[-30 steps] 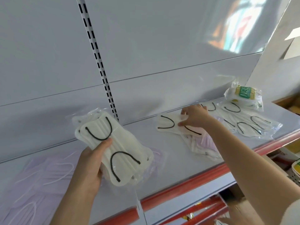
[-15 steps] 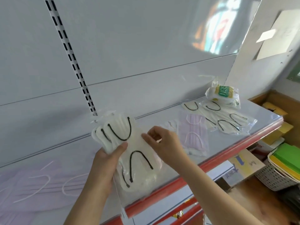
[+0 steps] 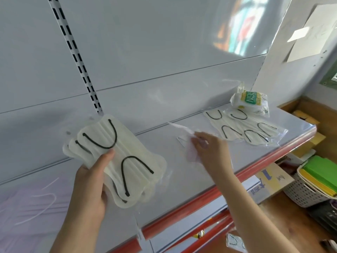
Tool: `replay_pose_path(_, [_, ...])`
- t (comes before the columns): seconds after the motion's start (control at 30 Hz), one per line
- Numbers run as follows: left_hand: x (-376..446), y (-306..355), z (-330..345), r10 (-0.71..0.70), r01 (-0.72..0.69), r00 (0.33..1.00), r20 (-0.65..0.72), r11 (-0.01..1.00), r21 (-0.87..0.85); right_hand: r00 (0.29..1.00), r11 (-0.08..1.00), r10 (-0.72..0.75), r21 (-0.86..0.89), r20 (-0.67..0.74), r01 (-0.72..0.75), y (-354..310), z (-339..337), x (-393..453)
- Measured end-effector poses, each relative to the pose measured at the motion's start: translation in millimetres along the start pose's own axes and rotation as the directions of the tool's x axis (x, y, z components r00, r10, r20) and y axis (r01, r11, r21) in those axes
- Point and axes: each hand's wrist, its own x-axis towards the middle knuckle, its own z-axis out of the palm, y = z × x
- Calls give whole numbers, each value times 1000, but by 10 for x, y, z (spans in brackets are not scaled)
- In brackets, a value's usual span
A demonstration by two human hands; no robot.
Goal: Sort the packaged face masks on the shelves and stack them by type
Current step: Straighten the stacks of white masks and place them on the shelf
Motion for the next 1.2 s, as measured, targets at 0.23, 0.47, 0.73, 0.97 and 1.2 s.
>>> replay_pose_path(0.23, [104,182,-53,84,-84,996,-5,990,-111,671,902,-215,-120,709,415,-719,509,-624])
replay_pose_path(0.47, [362,175,-424,58,-78,976,-209,993,-90,968,780,217,-619,128,-93,275,-52,-53])
replay_pose_path(0.73, [298,-16,-42,-18,20,998,-58,1000,24,897,923,-14,-338,442,181,213,103,-149])
replay_pose_path(0.97, [162,-303,575,-176,151,970,166,976,155,988,870,147,-480,41,-109,745,-465,488])
replay_pose_path(1.2, [60,-540,1264,-224,182,958,177,957,228,932,706,361,-648,-18,-286,1214,-568,1187])
